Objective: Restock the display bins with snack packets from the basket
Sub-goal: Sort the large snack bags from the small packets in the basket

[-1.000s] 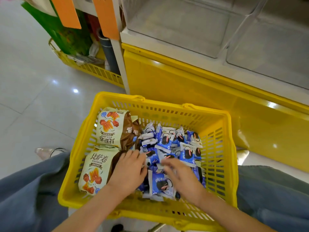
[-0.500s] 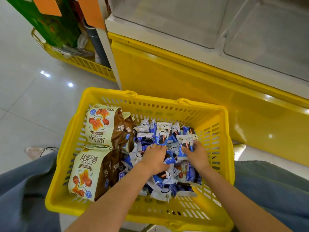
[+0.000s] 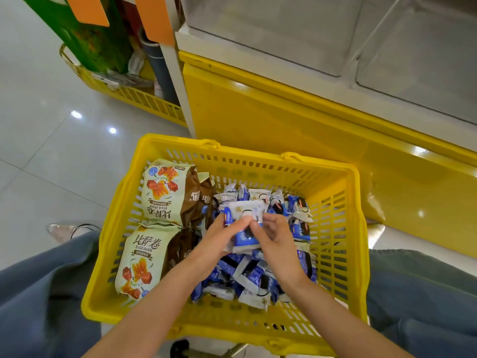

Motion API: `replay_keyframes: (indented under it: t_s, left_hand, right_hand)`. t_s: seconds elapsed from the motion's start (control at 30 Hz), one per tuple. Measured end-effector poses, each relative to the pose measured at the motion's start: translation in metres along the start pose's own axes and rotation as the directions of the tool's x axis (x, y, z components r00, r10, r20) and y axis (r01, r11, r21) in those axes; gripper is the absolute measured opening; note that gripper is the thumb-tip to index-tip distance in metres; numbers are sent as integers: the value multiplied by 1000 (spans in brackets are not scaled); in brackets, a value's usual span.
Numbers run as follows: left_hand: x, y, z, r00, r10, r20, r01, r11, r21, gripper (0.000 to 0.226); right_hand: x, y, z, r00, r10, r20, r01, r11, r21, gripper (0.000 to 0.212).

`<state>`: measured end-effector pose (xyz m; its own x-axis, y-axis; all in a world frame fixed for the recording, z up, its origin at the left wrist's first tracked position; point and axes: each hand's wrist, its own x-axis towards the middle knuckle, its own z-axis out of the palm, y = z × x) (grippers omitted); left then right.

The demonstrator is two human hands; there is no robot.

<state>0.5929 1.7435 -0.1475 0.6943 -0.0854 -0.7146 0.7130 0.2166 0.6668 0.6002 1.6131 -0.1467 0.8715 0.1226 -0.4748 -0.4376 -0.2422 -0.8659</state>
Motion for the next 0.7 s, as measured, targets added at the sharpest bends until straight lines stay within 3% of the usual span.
replay_keyframes:
  t_s: [0.1,0.17,0.23,0.3,0.37,0.43,0.5,0.57,0.63,0.7]
  left_hand:
    - [0,-3,-4,994,87,-67,-83,995,60,47]
    - [4,-7,-12,983,104,-152,-81,985,151,44]
    - [5,-13,-20,979,95,-179,-44,962,270,48]
    - [3,-18,-29,989,61,-132,4,896,445,59]
    - [2,-23,-37,995,22,-98,46,765,643,74]
    - [2,-27,-42,996,-1,-91,67,688,723,81]
    - [0,-29,-43,997,10,-81,51,702,711,77]
    - [-1,-29,-41,994,49,-93,31,707,707,70]
    - [-3,-31,-38,982,141,-126,-11,709,705,67]
    - [-7,-34,-34,941,313,-129,-100,622,777,64]
  right_hand:
    - [2,1,0,988,-100,115,117,982,-149,16]
    - [8,12,-18,994,-111,15,111,962,-249,15]
    - [15,33,-46,996,-6,-83,-29,910,-414,28]
    - [16,57,-66,982,185,-31,-161,741,-652,49]
    - [16,76,-73,966,258,21,-138,584,-800,59]
    - [15,84,-72,970,242,20,-114,527,-842,64]
    - [17,87,-68,980,200,-11,-105,466,-879,64]
    - [18,86,-65,985,161,-57,-130,485,-865,52]
    - [19,79,-66,980,162,-119,-189,534,-824,38]
    - [17,69,-72,973,176,-148,-222,550,-805,25]
